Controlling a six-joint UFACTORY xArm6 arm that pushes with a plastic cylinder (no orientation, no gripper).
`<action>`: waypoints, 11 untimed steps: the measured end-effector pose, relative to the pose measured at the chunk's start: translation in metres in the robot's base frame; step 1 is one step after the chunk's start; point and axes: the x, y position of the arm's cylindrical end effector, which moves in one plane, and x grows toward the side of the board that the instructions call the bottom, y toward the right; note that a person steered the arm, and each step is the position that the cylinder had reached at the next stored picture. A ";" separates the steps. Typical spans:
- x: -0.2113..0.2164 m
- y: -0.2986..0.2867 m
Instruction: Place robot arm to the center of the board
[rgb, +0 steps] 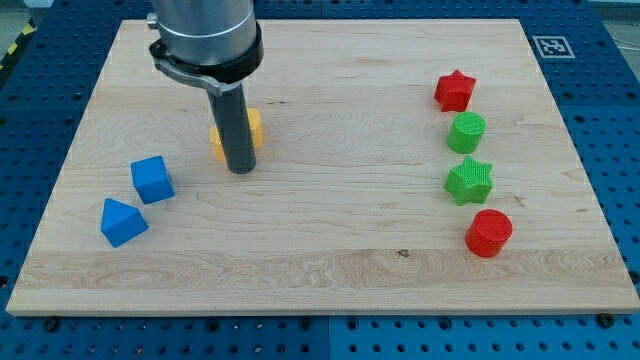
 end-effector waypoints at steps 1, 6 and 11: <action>0.000 0.000; -0.013 0.100; -0.123 0.100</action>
